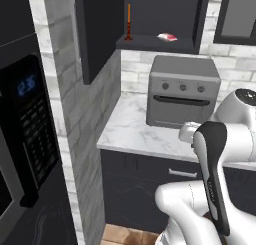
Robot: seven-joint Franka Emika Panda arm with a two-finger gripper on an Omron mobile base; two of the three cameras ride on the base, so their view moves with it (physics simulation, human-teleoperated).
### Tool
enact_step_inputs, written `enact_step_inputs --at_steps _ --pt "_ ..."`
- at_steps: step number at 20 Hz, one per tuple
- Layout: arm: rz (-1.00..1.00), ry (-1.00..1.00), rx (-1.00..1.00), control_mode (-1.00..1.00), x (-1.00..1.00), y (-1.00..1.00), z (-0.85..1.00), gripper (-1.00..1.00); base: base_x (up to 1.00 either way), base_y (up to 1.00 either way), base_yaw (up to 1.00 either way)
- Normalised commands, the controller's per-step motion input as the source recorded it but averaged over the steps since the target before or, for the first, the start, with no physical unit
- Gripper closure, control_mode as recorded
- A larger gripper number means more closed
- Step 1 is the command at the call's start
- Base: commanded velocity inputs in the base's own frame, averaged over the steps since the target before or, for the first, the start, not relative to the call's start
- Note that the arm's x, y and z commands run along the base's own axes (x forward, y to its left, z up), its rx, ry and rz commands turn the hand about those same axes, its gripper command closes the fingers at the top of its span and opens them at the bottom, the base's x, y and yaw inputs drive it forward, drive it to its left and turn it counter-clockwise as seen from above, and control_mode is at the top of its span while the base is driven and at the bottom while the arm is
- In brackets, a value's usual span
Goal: Pick the candle and candle from the dining table and place them in the open cabinet. Close the cabinet after placing the objects.
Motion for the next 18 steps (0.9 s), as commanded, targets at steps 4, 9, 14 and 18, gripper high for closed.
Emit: enact_step_inputs --at_steps 4,9,14,18 --pt "0.0 0.0 0.0 1.0 0.0 0.0 0.0 1.0 0.42 0.25 -0.2" --pt "0.0 0.0 0.0 1.0 0.0 0.0 0.0 1.0 0.41 0.26 -0.2" --pt "0.0 0.0 0.0 1.0 0.0 0.0 0.0 1.0 0.4 0.24 -0.2" --pt "0.0 0.0 0.0 1.0 0.0 0.0 0.0 1.0 0.38 0.23 -0.2"
